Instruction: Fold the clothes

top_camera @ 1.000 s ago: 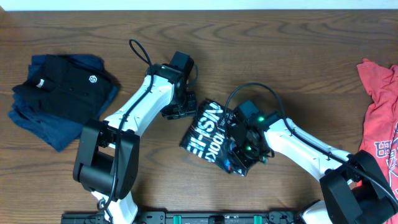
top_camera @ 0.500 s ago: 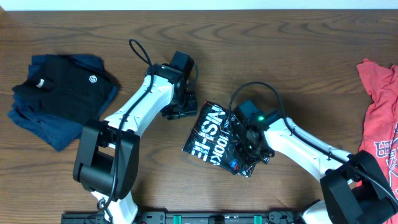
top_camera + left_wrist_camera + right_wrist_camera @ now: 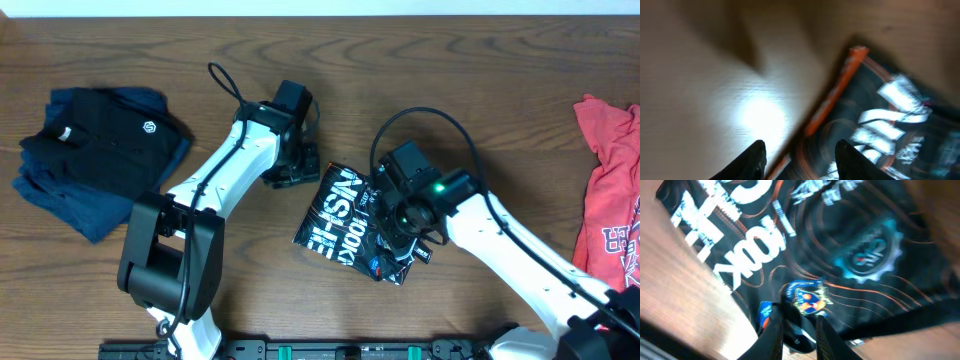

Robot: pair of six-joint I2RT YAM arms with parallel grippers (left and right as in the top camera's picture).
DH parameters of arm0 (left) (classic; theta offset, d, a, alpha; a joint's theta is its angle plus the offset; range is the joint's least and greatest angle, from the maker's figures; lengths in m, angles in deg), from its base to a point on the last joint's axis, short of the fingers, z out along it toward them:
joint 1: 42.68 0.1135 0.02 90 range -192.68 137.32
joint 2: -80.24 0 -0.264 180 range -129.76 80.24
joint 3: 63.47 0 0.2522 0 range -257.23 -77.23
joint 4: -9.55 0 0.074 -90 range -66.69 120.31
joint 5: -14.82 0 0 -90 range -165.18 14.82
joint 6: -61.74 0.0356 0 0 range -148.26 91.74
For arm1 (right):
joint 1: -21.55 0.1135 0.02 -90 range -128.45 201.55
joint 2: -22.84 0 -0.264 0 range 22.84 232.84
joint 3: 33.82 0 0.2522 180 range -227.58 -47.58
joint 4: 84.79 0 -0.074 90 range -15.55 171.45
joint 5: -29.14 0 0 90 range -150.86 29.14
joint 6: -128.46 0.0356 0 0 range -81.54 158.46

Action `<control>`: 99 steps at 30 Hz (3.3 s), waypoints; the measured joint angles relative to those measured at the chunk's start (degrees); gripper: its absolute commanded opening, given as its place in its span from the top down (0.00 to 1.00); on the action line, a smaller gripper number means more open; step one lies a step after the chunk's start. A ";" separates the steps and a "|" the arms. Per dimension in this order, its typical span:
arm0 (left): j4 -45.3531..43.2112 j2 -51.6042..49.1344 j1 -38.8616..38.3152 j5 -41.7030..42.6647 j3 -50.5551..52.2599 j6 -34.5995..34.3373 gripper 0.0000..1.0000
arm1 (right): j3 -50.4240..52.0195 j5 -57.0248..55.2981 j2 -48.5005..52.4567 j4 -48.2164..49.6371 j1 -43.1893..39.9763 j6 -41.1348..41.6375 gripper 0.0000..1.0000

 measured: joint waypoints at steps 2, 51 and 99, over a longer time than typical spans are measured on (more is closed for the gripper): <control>-1.81 0.00 -0.17 2.25 0.00 0.85 0.53 | 0.04 -2.29 0.02 0.35 -0.85 2.03 0.81; 0.70 -7.91 -6.12 -14.71 -0.61 -4.59 0.55 | 10.10 -3.45 4.13 22.49 -12.13 3.43 0.69; 5.11 -7.91 -2.78 -13.35 -0.68 -11.58 0.54 | 7.54 -18.29 5.53 5.42 3.17 20.46 0.62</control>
